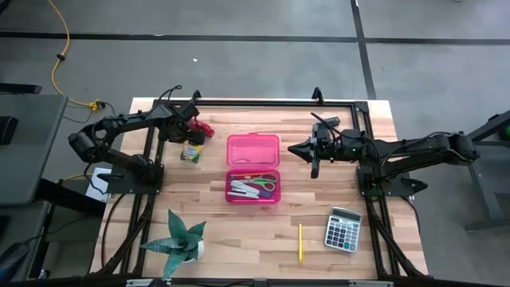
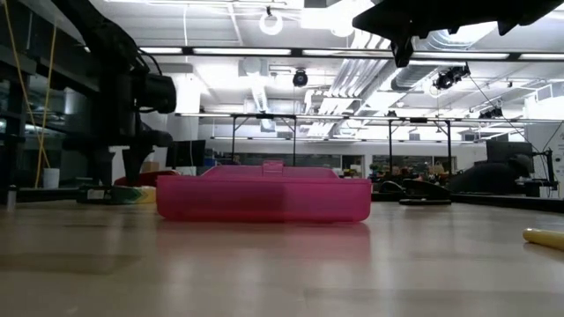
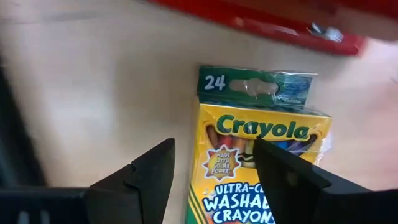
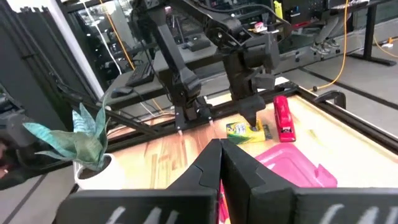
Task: Pack school essentials
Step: Put the yellow crayon box into the pink supply box
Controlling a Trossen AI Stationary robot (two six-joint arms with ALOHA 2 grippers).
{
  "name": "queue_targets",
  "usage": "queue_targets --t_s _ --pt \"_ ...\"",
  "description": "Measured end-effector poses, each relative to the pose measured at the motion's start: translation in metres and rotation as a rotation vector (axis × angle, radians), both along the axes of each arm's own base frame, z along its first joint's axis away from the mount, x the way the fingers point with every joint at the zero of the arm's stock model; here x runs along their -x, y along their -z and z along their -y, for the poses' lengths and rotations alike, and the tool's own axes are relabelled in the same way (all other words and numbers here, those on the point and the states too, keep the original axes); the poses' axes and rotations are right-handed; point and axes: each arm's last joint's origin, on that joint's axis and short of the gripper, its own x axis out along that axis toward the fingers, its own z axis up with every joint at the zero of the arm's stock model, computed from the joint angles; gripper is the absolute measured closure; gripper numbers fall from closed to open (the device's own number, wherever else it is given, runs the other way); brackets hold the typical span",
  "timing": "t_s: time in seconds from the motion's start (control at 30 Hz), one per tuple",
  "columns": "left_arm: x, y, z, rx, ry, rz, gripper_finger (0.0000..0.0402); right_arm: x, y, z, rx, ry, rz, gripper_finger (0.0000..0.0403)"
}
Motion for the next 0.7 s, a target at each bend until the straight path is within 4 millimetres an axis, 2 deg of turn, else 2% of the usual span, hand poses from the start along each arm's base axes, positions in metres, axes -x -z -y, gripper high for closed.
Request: queue_targets --t_s 0.23,0.7 --pt "-0.002 0.0 0.001 0.069 0.017 0.092 0.021 0.0 0.001 0.0 0.0 -0.002 -0.006 0.0403" --pt "-0.012 0.0 0.009 0.081 0.128 0.117 0.0372 0.0 0.001 0.0 -0.003 -0.002 -0.011 0.0403"
